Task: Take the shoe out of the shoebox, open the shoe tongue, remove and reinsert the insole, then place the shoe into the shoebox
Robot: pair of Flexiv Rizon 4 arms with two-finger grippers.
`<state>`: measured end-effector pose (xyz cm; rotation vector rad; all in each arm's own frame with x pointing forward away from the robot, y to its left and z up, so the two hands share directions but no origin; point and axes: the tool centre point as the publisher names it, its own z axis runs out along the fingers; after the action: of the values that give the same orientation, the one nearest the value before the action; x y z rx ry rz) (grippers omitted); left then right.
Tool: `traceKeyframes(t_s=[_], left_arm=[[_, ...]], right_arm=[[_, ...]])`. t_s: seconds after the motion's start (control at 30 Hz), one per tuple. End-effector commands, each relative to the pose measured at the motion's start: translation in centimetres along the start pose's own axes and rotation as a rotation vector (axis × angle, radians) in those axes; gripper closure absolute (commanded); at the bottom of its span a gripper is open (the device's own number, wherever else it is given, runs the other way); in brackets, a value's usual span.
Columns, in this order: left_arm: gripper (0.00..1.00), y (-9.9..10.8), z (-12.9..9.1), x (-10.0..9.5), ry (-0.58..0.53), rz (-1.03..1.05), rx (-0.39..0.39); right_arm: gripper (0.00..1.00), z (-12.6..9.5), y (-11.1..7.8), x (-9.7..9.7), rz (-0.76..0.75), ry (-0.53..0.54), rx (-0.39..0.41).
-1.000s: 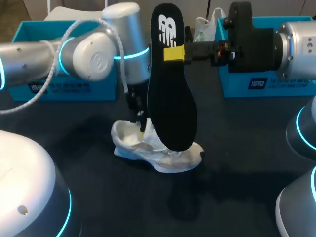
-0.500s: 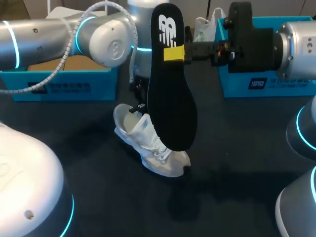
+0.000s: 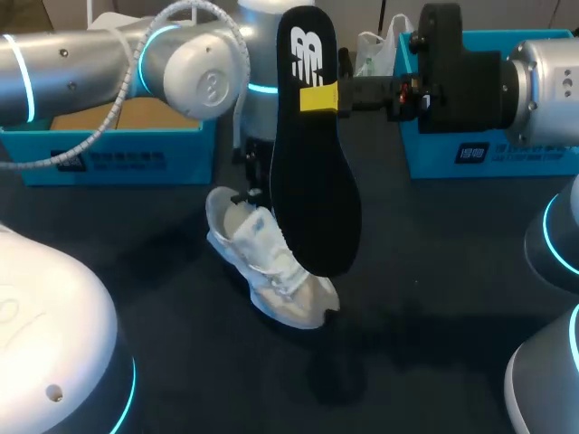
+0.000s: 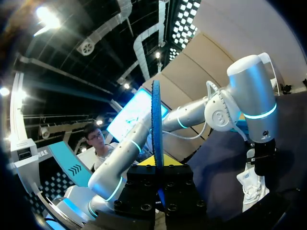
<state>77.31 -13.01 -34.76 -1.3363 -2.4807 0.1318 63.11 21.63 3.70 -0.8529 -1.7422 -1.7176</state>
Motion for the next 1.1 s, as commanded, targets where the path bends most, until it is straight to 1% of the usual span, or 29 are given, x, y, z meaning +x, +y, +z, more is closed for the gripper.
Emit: traceKeyframes(t_s=[0.03, 0.07, 0.1, 0.13, 0.17, 0.23, 0.3, 0.37, 0.43, 0.57, 0.67, 0.9, 1.03, 1.1], left_arm=[[1.0, 0.9, -1.5, -1.1, 0.166, 0.205, -0.024], [1.0, 1.0, -1.5, -1.2, 0.184, 0.257, -0.053], [1.0, 0.9, -1.5, -1.3, 0.19, 0.281, -0.051], [1.0, 0.9, -1.5, -1.5, 0.215, 0.341, -0.075], [1.0, 0.8, -1.5, -1.6, 0.22, 0.359, -0.082], [1.0, 0.7, -1.3, -2.0, 0.247, 0.396, -0.127], [1.0, 0.6, -1.2, -2.6, 0.248, 0.398, -0.146], [1.0, 0.5, -1.2, -3.1, 0.265, 0.432, -0.136], [1.0, 0.3, -1.1, -3.7, 0.277, 0.453, -0.161], [1.0, 0.0, -1.0, -4.7, 0.301, 0.481, -0.156], [1.0, -0.7, -1.0, -5.0, 0.301, 0.487, -0.158], [1.0, -2.7, -0.3, -6.4, 0.298, 0.509, -0.167], [1.0, -3.8, 0.5, -7.1, 0.299, 0.522, -0.189], [1.0, -4.0, 0.9, -7.3, 0.305, 0.53, -0.184]], right_arm=[[1.0, 0.4, 0.1, -0.1, 0.001, -0.002, 0.0], [1.0, 0.4, 0.1, -0.1, 0.001, -0.002, 0.0], [1.0, 0.4, 0.1, -0.1, 0.001, -0.002, 0.0], [1.0, 0.4, 0.1, -0.1, 0.001, -0.002, 0.0], [1.0, 0.4, 0.1, -0.1, 0.001, -0.002, 0.0], [1.0, 0.4, 0.1, -0.1, 0.001, -0.002, 0.0], [1.0, 0.4, 0.1, -0.1, 0.001, -0.002, 0.0], [1.0, 0.4, 0.1, -0.1, 0.001, -0.002, 0.0], [1.0, 0.4, 0.1, -0.1, 0.001, -0.002, 0.0], [1.0, 0.4, 0.1, -0.1, 0.001, -0.002, 0.0], [1.0, 0.4, 0.1, -0.1, 0.001, -0.002, 0.0], [1.0, 0.4, 0.1, -0.1, 0.001, -0.002, 0.0], [1.0, 0.4, 0.1, -0.1, 0.001, -0.002, 0.0], [1.0, 0.4, 0.1, -0.1, 0.001, -0.002, 0.0]])
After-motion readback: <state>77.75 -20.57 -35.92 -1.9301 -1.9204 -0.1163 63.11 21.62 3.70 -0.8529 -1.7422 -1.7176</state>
